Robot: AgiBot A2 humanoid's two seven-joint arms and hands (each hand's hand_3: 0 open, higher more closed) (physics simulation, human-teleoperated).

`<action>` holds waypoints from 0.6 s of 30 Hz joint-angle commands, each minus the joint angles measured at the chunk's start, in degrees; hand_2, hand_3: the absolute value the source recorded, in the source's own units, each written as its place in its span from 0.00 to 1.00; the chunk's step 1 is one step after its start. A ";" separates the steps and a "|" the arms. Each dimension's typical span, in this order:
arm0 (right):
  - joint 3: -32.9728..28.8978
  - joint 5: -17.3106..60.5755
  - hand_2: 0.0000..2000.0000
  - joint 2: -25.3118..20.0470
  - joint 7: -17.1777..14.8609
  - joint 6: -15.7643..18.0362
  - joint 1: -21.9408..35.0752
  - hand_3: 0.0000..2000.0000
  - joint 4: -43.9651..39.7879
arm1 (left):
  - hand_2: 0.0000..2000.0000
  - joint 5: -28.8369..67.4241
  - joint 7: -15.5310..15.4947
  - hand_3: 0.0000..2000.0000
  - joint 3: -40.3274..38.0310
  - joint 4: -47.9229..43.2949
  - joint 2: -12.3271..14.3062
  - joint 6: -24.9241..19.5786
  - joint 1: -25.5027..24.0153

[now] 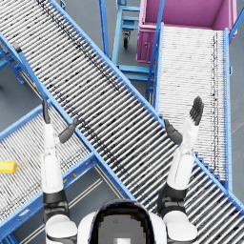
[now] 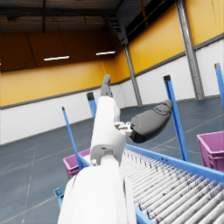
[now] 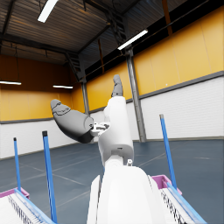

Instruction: Pick up the oil and place it on the left assembly line, put the cola on the right, and keep Sprite still

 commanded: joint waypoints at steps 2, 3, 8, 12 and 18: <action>0.03 -0.32 0.00 0.23 -0.07 0.07 -0.48 0.00 0.04 | 0.00 -0.38 0.07 0.00 0.51 -0.17 0.10 0.07 -0.21; 0.51 -0.87 0.00 0.61 -0.19 0.18 -1.01 0.00 0.09 | 0.00 -1.06 0.19 0.00 0.75 -0.28 0.05 0.18 -0.65; 4.07 -5.26 0.00 3.85 -1.14 1.12 -4.31 0.00 0.65 | 0.00 -6.71 1.13 0.00 3.03 -1.58 -0.54 1.13 -2.98; 7.44 -9.51 0.00 7.01 -2.06 2.03 -7.23 0.00 1.23 | 0.00 -12.20 2.05 0.00 5.34 -2.95 -1.16 2.05 -4.87; 12.68 -16.13 0.00 11.91 -3.49 3.45 -11.70 0.00 2.15 | 0.00 -20.76 3.48 0.00 8.96 -5.11 -2.13 3.49 -7.72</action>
